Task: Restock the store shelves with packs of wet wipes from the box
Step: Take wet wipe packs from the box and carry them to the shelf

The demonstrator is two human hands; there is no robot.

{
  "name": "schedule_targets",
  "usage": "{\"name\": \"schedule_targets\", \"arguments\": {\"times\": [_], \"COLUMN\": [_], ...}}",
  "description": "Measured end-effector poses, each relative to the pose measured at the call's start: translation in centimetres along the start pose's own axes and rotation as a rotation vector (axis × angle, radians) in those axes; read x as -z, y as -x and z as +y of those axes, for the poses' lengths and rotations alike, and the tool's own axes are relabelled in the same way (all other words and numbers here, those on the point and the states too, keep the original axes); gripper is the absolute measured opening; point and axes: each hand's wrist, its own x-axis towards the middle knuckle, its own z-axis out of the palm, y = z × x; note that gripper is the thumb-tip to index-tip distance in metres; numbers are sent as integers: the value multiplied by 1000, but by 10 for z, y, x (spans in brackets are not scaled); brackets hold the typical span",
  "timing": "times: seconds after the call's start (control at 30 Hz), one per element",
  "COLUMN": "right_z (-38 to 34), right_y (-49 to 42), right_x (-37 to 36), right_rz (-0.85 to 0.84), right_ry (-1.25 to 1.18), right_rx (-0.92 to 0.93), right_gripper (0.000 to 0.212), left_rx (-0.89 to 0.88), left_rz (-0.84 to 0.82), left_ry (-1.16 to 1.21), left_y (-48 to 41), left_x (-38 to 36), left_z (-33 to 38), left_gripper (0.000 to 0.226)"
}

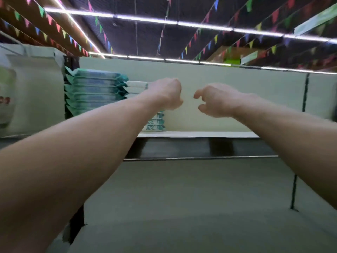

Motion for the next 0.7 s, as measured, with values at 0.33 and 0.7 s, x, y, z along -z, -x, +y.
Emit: {"name": "schedule_targets", "arguments": {"times": [0.33,0.7], "right_z": [39,98], "right_y": [124,342], "right_x": [41,95], "right_rz": [-105,-328], "right_ry": [206,409], "right_rx": [-400,-821], "right_gripper": [35,27], "left_rx": [-328,-754], "left_rz": [-51,-163], "left_ry": [348,557], "left_y": [40,160], "left_x": [7,34], "left_z": [105,298], "left_gripper": [27,22]}}
